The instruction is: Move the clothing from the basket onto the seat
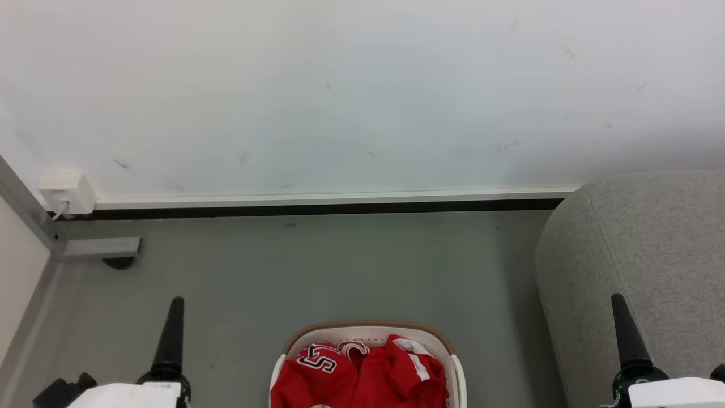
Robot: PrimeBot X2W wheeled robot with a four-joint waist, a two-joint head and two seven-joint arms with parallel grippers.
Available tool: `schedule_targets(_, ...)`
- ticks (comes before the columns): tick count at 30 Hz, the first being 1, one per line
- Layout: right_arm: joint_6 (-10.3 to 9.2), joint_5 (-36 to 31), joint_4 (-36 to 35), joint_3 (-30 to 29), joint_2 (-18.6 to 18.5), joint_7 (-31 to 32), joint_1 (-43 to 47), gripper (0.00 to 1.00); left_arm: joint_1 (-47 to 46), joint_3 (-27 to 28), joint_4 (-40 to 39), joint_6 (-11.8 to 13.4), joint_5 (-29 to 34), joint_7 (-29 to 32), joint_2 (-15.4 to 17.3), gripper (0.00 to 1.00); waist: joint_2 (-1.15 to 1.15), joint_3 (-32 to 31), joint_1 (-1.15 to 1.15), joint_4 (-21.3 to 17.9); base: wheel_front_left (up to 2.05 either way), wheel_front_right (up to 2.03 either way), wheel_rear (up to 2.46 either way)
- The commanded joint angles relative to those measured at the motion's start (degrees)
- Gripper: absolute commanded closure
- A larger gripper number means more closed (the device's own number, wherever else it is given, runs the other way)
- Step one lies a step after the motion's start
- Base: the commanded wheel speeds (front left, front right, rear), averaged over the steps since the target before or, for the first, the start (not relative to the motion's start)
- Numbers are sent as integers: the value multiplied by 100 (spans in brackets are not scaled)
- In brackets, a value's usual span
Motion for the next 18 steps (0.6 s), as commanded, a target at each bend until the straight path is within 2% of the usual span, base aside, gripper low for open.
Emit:
schedule_targets(1,-3,-215,-118,42,-58,-52,-144,0,-115,-2,-128,-23,245,-53,78,0,0,-2,0,-1,0,0,0)
schedule_targets(18,-4,-2310,-139,243,-72,-402,-178,0,-52,-183,-332,-31,2468,-403,181,0,0,6,0,-19,0,0,0)
